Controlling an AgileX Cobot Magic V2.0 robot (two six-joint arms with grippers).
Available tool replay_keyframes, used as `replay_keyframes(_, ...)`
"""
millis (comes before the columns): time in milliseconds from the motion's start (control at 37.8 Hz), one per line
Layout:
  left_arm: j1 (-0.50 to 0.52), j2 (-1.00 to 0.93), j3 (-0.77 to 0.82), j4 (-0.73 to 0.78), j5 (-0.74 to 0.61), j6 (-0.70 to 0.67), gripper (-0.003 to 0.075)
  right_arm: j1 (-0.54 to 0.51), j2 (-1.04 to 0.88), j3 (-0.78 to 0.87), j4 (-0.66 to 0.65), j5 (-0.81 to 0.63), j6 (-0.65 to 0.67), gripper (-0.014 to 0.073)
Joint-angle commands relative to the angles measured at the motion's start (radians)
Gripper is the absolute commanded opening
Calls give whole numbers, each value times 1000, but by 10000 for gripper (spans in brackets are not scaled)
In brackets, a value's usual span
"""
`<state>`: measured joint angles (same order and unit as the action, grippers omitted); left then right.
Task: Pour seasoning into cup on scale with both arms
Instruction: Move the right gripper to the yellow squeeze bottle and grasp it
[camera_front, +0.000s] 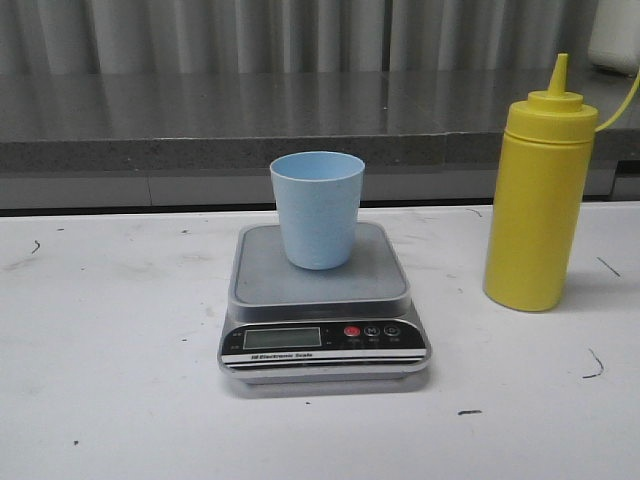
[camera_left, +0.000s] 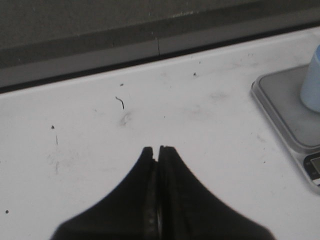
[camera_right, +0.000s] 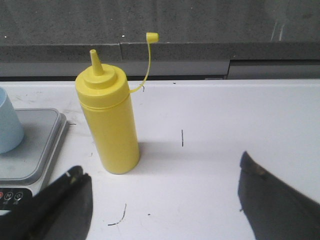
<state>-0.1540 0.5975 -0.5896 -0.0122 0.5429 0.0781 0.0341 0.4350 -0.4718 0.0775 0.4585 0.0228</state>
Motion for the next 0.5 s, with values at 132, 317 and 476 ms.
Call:
replay_keyframes(132, 1, -284, 131, -36, -145, -10, -20, 2, 13, -35, 2, -68, 2, 612)
replay_keyframes(317, 1, -471, 209, -85, -148, -10, -20, 2, 13, -35, 2, -67, 2, 612)
replay_keyframes(476, 1, -551, 223, -96, -149, -10, -20, 2, 13, -35, 2, -83, 2, 612)
